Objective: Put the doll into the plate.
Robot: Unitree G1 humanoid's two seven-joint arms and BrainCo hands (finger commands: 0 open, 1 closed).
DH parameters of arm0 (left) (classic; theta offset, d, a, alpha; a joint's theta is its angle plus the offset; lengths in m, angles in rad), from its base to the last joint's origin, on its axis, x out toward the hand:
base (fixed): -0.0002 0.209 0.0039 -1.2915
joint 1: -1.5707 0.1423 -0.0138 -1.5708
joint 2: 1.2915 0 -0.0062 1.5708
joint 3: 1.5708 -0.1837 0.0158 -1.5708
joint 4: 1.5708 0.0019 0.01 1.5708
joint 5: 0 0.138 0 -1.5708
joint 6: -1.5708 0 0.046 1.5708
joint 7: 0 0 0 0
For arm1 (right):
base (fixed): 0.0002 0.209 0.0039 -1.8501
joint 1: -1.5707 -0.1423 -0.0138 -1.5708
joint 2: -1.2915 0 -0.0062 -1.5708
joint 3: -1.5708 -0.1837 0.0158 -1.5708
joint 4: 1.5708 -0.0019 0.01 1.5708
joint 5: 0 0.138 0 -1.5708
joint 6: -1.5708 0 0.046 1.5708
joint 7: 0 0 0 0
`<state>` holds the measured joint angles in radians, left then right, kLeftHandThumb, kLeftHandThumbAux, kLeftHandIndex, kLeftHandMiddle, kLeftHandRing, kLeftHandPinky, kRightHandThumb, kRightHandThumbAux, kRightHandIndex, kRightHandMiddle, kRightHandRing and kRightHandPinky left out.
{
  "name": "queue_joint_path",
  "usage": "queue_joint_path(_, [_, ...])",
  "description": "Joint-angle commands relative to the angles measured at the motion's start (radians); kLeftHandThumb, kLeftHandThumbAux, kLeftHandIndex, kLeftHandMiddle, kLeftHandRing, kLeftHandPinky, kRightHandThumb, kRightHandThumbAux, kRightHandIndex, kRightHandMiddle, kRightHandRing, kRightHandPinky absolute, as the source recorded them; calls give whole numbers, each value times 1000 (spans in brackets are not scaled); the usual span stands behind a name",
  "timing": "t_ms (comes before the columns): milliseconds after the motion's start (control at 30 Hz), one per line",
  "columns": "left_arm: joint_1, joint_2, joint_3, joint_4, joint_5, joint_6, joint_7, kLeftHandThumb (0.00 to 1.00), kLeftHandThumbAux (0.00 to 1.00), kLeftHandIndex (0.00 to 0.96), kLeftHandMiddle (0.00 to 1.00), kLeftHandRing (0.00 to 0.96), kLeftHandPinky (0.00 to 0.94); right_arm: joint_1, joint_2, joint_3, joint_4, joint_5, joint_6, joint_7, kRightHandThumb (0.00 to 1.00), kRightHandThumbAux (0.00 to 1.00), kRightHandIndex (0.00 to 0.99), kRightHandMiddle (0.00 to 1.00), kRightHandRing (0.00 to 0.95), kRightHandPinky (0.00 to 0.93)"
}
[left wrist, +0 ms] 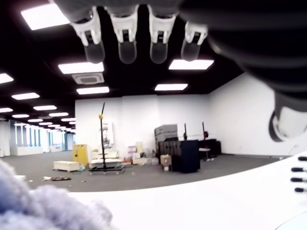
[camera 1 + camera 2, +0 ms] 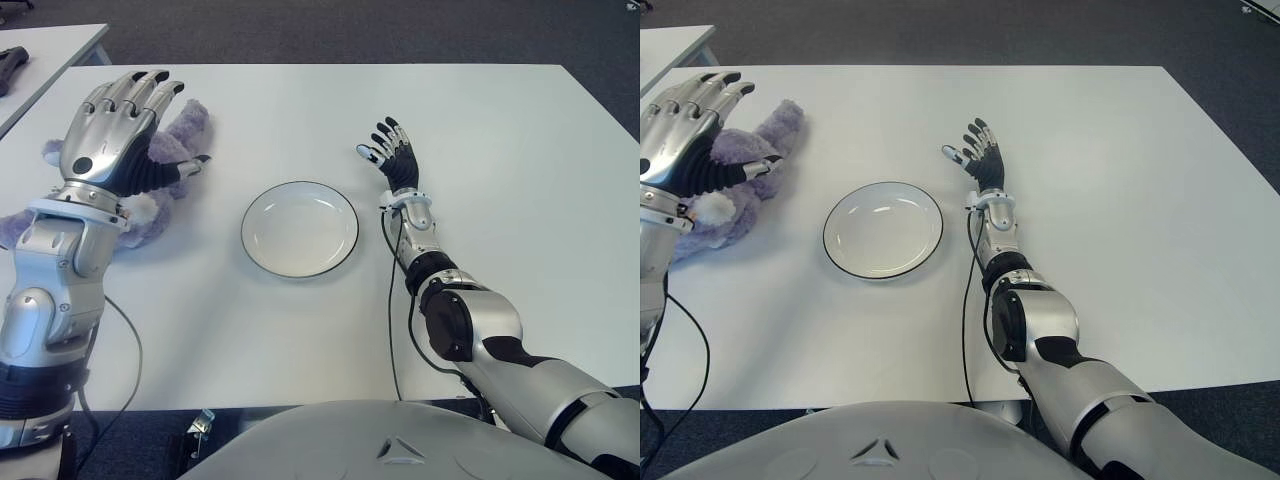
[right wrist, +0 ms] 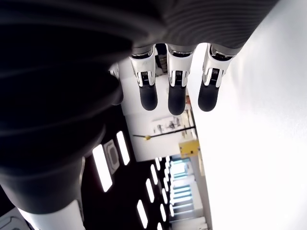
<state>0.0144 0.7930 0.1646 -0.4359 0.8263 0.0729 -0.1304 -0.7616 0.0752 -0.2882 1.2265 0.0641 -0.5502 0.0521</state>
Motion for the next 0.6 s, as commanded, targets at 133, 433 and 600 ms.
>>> queue_joint_path(133, [109, 26, 38, 35, 36, -27, -11, 222, 416, 0, 0, 0, 0, 224, 94, -29, 134, 16, 110, -12, 5, 857, 70, 116, 117, 138])
queue_joint_path(433, [128, 34, 40, 89, 77, -14, 9, 216, 409, 0, 0, 0, 0, 222, 93, -27, 134, 12, 112, -26, 0, 855, 70, 118, 119, 141])
queue_joint_path(600, [102, 24, 28, 135, 90, 1, 25, 212, 394, 0, 0, 0, 0, 223, 92, -29, 133, 13, 106, -22, 0, 856, 71, 119, 120, 140])
